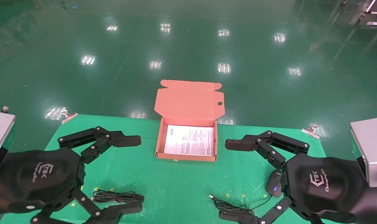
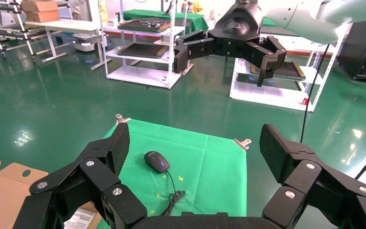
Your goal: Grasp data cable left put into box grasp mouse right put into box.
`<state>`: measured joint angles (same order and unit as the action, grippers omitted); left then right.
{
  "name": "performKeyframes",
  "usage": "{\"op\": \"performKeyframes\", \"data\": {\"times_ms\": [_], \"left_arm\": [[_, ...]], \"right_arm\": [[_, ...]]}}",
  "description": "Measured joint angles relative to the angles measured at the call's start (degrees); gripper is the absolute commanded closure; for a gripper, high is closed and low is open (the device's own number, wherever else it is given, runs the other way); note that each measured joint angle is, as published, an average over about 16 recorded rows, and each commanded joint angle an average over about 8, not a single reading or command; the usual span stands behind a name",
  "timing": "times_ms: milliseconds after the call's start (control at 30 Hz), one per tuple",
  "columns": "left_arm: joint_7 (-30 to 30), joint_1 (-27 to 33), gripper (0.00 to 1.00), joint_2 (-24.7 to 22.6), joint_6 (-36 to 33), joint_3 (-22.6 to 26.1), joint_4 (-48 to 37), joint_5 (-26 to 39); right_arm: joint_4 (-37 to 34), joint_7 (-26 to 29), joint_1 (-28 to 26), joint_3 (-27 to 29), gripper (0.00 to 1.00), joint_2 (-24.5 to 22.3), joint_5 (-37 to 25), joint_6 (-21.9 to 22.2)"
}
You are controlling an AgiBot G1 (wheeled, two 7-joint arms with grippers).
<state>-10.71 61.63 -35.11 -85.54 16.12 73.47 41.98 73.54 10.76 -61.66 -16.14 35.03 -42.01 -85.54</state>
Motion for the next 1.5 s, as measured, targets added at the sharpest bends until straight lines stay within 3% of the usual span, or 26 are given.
{"op": "performKeyframes", "data": {"times_ms": [900, 1200, 1500], "left_arm": [[-0.03, 0.8, 0.0, -0.24, -0.39, 0.78, -0.42, 1.51], [-1.1, 5.62, 0.0, -1.93, -2.2, 5.1, -2.2, 9.3], [-2.44, 12.9, 0.0, -5.63, -3.68, 12.66, -4.31, 22.4]], "right_arm": [[0.23, -0.79, -0.3, -0.19, 0.0, -0.05, -0.98, -0.22], [0.46, -3.93, -2.71, -1.95, 0.0, 0.22, -6.81, -1.27], [0.78, -9.09, -7.95, -6.45, 0.0, 1.4, -18.41, -2.96]]}}
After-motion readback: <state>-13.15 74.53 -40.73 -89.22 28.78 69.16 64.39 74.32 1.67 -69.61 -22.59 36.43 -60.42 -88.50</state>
